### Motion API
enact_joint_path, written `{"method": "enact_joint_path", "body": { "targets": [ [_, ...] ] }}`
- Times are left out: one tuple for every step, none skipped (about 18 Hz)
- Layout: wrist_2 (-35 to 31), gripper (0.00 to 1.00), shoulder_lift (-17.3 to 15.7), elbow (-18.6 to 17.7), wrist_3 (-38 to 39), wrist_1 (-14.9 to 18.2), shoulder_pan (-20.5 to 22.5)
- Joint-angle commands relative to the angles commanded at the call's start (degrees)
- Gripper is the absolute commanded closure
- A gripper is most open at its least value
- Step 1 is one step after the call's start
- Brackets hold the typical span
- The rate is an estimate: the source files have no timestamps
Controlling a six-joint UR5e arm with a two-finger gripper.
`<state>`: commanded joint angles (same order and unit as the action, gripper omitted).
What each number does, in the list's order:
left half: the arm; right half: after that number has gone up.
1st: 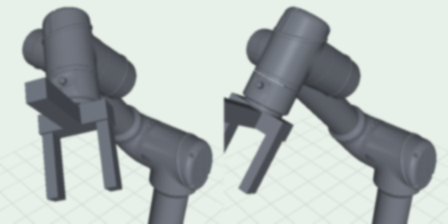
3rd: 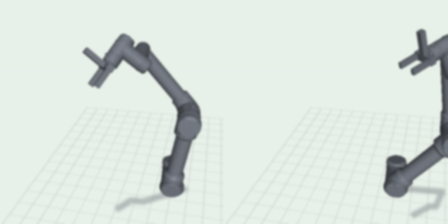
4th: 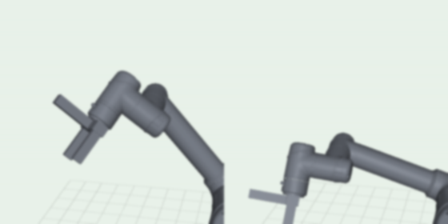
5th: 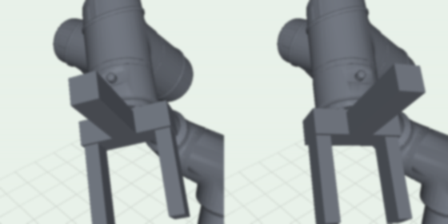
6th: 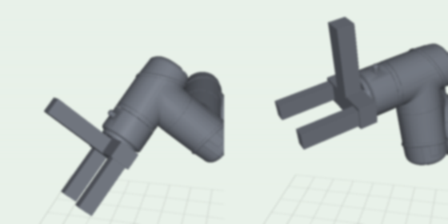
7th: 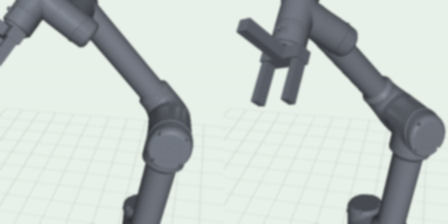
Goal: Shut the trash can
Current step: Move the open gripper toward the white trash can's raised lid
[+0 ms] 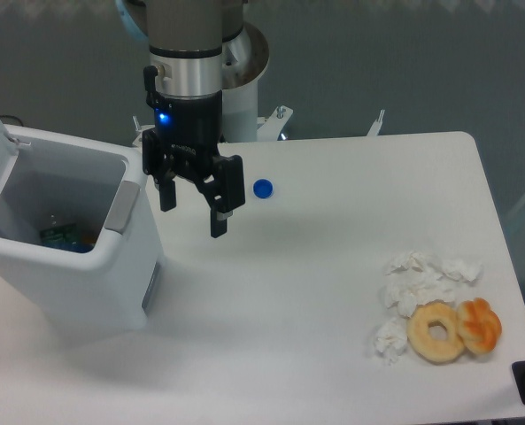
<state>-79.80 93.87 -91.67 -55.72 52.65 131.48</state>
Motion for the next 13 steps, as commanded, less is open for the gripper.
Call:
{"method": "enact_joint_path", "body": {
  "targets": [
    [0.0,0.00,0.1,0.0,0.0,0.0,0.0],
    [0.0,0.00,0.1,0.0,0.1,0.0,0.0],
    [0.0,0.00,0.1,0.3,0.2,0.1,0.0],
    [0.1,0.00,0.2,0.5,0.2,0.1,0.0],
    [0.0,0.00,0.2,0.5,0.4,0.1,0.0],
    [0.0,0.00,0.2,0.5,0.5,0.1,0.0],
    [-0.1,0.00,0.2,0.5,0.6,0.0,0.0],
    [-0.1,0.00,0.2,0.5,0.6,0.0,0.0],
    [0.0,0.00,0.2,0.5,0.6,0.0,0.0],
    [0.0,0.00,0.2,0.5,0.6,-0.1,0.0],
    [0.0,0.00,0.1,0.5,0.5,-0.1,0.0],
    [-0.1,0.00,0.1,0.5,0.5,-0.1,0.0],
    [0.0,0.00,0.1,0.5,0.7,-0.1,0.0]
  ]
}}
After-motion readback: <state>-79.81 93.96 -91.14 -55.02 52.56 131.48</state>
